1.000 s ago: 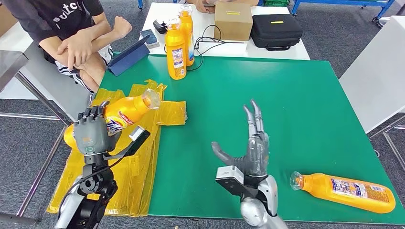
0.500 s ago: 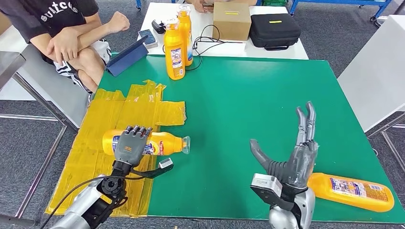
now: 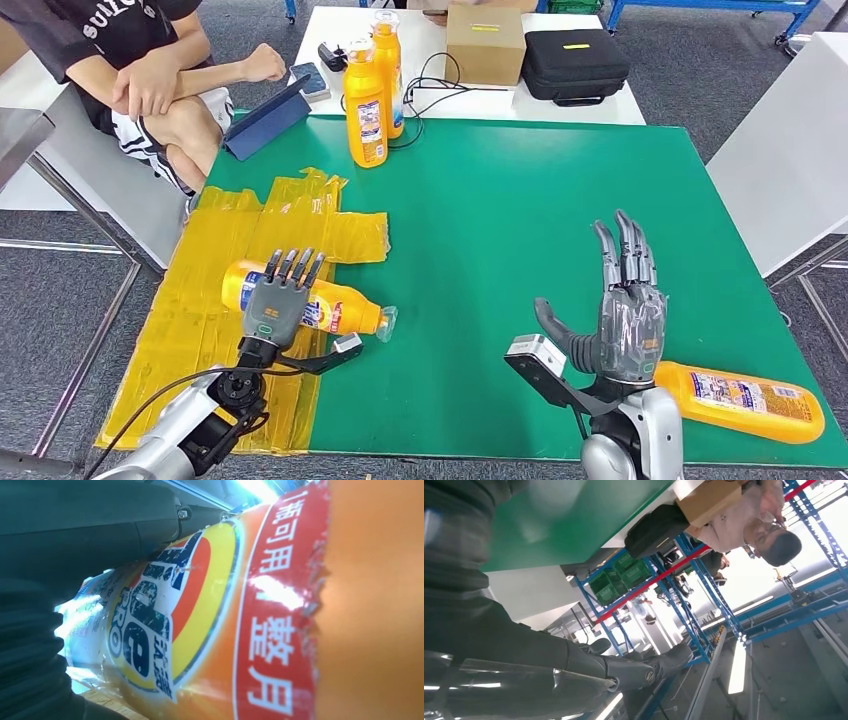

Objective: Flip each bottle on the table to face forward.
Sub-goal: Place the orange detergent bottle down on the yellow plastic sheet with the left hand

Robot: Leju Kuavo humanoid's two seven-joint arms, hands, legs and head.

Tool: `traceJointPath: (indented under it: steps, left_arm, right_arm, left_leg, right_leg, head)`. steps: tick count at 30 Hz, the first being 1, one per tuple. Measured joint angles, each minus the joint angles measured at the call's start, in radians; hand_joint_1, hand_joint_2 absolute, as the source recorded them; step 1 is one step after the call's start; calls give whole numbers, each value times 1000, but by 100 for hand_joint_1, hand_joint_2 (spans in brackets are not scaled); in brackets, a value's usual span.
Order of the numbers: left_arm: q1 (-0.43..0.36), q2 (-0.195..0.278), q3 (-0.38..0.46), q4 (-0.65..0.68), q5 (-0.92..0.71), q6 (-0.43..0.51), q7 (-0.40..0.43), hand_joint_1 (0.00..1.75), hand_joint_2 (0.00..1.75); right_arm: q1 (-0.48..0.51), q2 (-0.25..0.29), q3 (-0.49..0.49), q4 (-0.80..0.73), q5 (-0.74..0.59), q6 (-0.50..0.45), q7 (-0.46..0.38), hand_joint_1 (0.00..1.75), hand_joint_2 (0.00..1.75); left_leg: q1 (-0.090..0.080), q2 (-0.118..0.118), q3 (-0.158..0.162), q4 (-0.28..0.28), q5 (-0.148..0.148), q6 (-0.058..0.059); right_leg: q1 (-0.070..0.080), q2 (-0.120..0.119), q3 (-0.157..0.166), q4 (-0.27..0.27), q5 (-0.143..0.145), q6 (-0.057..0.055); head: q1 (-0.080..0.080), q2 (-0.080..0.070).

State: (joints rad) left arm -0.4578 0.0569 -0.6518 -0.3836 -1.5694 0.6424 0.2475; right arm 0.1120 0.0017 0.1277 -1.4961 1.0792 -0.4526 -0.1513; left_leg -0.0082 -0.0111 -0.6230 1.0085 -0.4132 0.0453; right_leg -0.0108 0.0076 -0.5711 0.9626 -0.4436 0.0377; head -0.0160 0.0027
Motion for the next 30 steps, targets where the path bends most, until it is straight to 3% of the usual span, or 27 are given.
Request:
traceJointPath:
  steps: [4, 8, 9, 13, 15, 19, 22, 27, 30]
  left_arm:
    - [-4, -2, 0, 7, 0, 0, 0, 0, 175]
    - [-5, -2, 0, 11, 0, 1, 1, 0, 175]
    - [-6, -2, 1, 12, 0, 1, 4, 0, 175]
    - [-9, -6, 18, 18, 0, 0, 17, 0, 0]
    - [-14, -11, 41, 20, 1, -2, 12, 0, 0]
    - [-24, -36, 119, 20, 3, 15, -57, 0, 0]
    - [-34, -66, 204, 16, 16, 35, -128, 0, 0]
    - [-48, -100, 304, 6, 26, 41, -174, 0, 0]
    - [-50, -122, 354, -4, 68, 53, -251, 0, 0]
  right_arm:
    - [3, -4, -3, 0, 3, 3, 1, 0, 175]
    - [4, -6, -5, -1, 13, 16, 7, 0, 0]
    - [5, -7, -5, -1, 28, 40, 17, 0, 0]
    - [14, -11, -5, -3, 135, 225, 60, 0, 0]
    - [20, -13, -5, -3, 171, 309, 58, 0, 0]
    - [35, -15, -21, -19, 186, 472, 8, 0, 175]
    - [58, -15, -75, -42, 185, 567, -40, 0, 175]
    - [81, -16, -175, -63, 186, 612, -77, 0, 175]
    - [87, -15, -232, -63, 179, 664, -115, 0, 44]
  left_leg:
    - [0, 0, 0, 0, 0, 0]
    - [0, 0, 0, 0, 0, 0]
    - [0, 0, 0, 0, 0, 0]
    - [0, 0, 0, 0, 0, 0]
    - [0, 0, 0, 0, 0, 0]
    - [0, 0, 0, 0, 0, 0]
    - [0, -1, -1, 0, 0, 0]
    - [-1, 0, -1, 0, 0, 0]
    - [-1, -1, -1, 0, 0, 0]
  right_leg:
    - [0, 0, 0, 0, 0, 0]
    - [0, 0, 0, 0, 0, 0]
    - [0, 0, 0, 0, 0, 0]
    - [0, 0, 0, 0, 0, 0]
    - [0, 0, 0, 0, 0, 0]
    - [0, 0, 0, 0, 0, 0]
    - [0, 0, 0, 0, 0, 0]
    - [-1, 0, -1, 0, 0, 0]
    - [0, -1, -1, 0, 0, 0]
  head:
    - [0, 0]
    - [0, 0]
    - [0, 0]
    - [0, 0]
    - [0, 0]
    - [0, 0]
    - [0, 0]
    - [0, 0]
    - [0, 0]
